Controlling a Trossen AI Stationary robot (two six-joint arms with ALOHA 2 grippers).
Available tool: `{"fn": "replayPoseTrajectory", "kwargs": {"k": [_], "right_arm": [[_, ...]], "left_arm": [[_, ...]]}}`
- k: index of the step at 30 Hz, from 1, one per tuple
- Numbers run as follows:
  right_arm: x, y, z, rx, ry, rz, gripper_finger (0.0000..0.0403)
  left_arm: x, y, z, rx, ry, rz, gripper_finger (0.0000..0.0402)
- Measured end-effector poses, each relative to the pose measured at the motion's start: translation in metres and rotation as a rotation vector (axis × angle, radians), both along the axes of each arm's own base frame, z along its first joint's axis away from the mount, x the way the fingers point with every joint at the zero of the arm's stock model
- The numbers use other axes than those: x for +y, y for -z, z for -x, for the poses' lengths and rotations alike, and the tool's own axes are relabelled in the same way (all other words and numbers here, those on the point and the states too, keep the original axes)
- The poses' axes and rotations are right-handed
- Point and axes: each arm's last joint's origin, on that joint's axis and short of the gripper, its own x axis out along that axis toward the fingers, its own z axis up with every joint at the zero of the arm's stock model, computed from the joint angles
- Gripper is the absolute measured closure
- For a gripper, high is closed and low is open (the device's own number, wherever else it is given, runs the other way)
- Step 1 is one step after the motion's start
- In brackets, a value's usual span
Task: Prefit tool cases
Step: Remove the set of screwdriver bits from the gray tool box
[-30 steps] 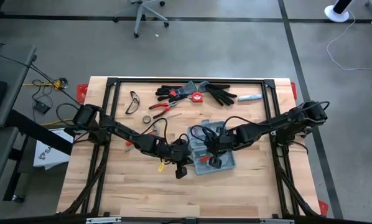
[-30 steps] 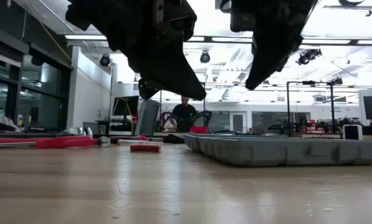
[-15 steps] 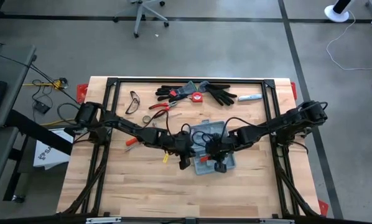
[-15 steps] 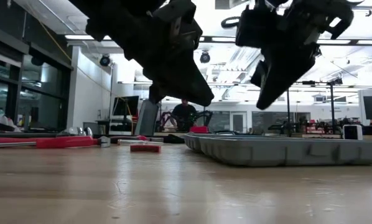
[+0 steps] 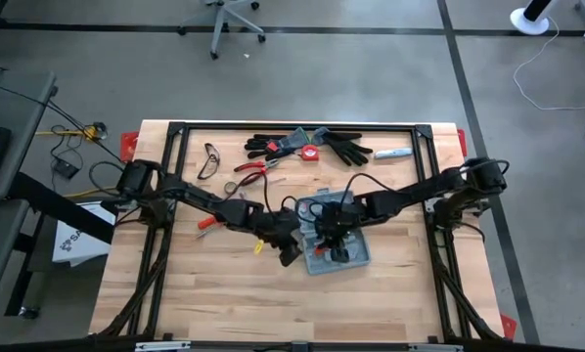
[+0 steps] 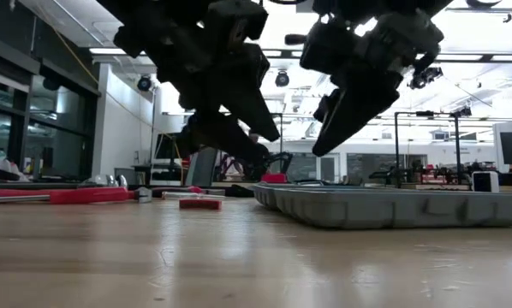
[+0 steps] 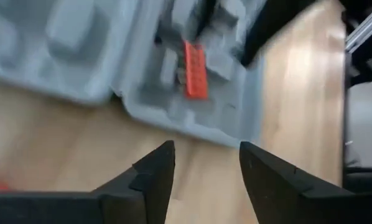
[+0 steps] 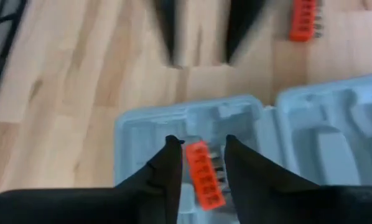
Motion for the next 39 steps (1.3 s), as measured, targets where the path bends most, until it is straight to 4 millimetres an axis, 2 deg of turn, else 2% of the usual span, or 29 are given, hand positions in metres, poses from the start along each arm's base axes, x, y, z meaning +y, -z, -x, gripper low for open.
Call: {"fn": "replayPoseTrajectory", "kwargs": {"k": [3, 7, 13, 16, 21, 29, 36, 39], "right_arm": [[-0.005, 0.001, 0.002, 0.041, 0.051, -0.039, 0.0276], [-0.003, 0.003, 0.007, 0.104, 0.030, -0.062, 0.0275], [0.015, 0.005, 0.011, 0.069, -0.088, 0.117, 0.0274], [0.021, 0.002, 0.008, 0.001, -0.075, 0.177, 0.0274], [0.019, 0.000, 0.003, -0.049, -0.047, 0.207, 0.0271], [0.022, 0.019, -0.002, 0.001, -0.116, 0.165, 0.0271], [0.023, 0.020, 0.000, 0.005, -0.174, 0.184, 0.0271], [0.023, 0.028, -0.002, 0.025, -0.194, 0.197, 0.0271]], "left_arm": [[-0.011, -0.001, 0.001, 0.001, -0.044, 0.071, 0.0228], [-0.028, -0.009, 0.005, -0.038, -0.080, 0.066, 0.0231], [-0.045, -0.023, 0.017, -0.103, -0.093, -0.085, 0.0240], [-0.045, -0.024, 0.021, -0.077, -0.068, -0.146, 0.0243], [-0.047, -0.020, 0.028, -0.007, 0.010, -0.189, 0.0243], [-0.050, -0.016, 0.033, 0.044, 0.062, -0.194, 0.0243], [-0.049, -0.015, 0.035, 0.067, 0.062, -0.203, 0.0243], [-0.049, -0.015, 0.034, 0.062, 0.062, -0.201, 0.0243]]}}
